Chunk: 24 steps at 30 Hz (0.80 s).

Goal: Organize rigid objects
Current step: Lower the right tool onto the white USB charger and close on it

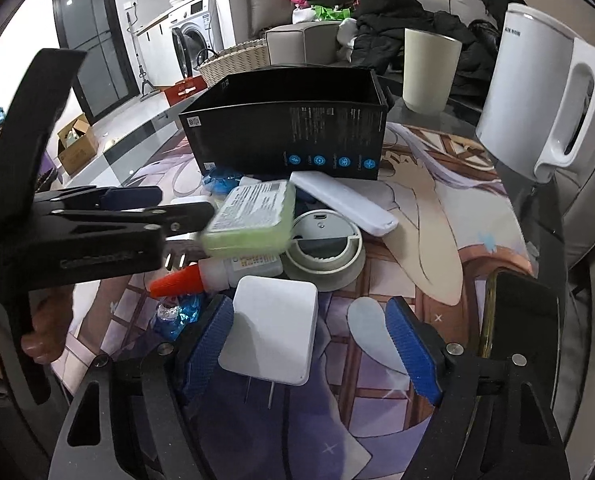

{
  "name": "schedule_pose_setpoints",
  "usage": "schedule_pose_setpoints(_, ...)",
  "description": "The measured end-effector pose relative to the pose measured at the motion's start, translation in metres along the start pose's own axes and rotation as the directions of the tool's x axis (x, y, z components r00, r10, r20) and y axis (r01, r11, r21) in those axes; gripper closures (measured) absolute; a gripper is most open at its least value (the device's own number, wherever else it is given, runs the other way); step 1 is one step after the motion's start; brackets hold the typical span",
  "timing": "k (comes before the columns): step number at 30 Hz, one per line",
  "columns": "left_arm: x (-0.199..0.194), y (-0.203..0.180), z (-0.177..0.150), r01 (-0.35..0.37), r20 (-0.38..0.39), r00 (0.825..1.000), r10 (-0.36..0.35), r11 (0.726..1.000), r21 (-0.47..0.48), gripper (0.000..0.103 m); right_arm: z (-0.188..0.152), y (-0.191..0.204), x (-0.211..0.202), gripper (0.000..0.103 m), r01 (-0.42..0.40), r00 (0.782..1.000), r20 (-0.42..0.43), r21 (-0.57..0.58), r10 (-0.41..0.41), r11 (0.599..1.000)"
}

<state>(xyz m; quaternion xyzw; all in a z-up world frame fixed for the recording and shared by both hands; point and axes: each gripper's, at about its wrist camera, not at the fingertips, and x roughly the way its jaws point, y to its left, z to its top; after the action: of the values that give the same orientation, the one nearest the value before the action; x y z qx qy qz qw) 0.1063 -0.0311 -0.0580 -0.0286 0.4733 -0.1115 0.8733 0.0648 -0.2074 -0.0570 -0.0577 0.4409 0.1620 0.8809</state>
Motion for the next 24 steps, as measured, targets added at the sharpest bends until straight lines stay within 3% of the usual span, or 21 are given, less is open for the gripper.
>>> schedule_pose_setpoints(2, 0.005, -0.003, -0.001, -0.007, -0.021, 1.000, 0.007, 1.000, 0.013, 0.038, 0.000, 0.000, 0.000, 0.024, -0.008, 1.000, -0.003, 0.000, 0.008, 1.000)
schedule_pose_setpoints(3, 0.004, -0.006, 0.000, -0.018, -0.016, 1.000, 0.019, 0.999, 0.028, 0.051, -0.001, 0.000, -0.001, 0.027, -0.014, 1.000, -0.001, -0.005, 0.014, 1.000)
schedule_pose_setpoints(12, -0.010, -0.001, -0.019, -0.003, -0.015, 1.000, 0.004, 0.997, 0.071, 0.051, -0.005, 0.013, -0.007, 0.054, -0.065, 0.998, 0.004, -0.054, 0.066, 0.996)
schedule_pose_setpoints(24, -0.031, 0.015, -0.050, -0.004, 0.006, 1.000, 0.004, 0.993, 0.116, 0.049, -0.011, 0.030, -0.002, 0.055, -0.061, 0.998, -0.031, -0.054, 0.059, 0.997)
